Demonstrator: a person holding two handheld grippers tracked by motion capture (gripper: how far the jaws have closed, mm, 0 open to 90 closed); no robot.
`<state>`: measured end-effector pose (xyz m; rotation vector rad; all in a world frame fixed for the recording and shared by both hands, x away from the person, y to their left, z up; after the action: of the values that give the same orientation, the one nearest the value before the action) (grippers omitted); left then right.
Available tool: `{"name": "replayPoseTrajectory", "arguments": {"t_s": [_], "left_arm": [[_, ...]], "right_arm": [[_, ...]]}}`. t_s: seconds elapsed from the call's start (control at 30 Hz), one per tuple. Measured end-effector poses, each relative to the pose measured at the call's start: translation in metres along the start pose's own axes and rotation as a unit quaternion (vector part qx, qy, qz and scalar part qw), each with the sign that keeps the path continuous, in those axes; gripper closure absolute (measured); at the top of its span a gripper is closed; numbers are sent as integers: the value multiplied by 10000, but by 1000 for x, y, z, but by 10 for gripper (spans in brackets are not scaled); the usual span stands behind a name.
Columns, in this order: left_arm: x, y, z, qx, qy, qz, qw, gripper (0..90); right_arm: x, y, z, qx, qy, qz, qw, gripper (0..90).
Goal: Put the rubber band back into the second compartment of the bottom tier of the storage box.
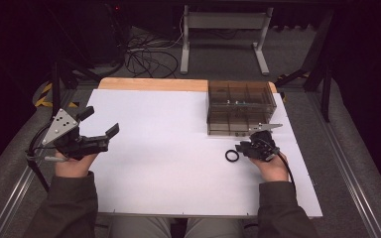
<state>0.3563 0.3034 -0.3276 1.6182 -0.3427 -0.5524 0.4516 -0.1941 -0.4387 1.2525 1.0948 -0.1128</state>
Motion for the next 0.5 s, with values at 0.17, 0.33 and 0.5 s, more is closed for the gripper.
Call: {"name": "replayPoseTrajectory", "arguments": {"t_s": [0.17, 0.33, 0.5], "left_arm": [[0, 0, 1, 16, 1, -11, 10000, 48], [1, -1, 1, 46, 1, -53, 10000, 48], [2, 0, 1, 45, -5, -35, 10000, 48]], "right_arm": [[5, -2, -1, -19, 28, -110, 9999, 708], [9, -3, -2, -56, 29, -189, 9998, 716], [12, -4, -3, -83, 21, -289, 9995, 727]]}}
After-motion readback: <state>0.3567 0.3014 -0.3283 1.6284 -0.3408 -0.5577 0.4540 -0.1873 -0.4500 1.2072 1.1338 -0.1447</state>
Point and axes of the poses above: each handheld gripper's, and its own axes: x roughly forward along the jaws, y roughly out of its top, z roughly to its right, the point moved 1 cm from there along x, roughly forward along the jaws
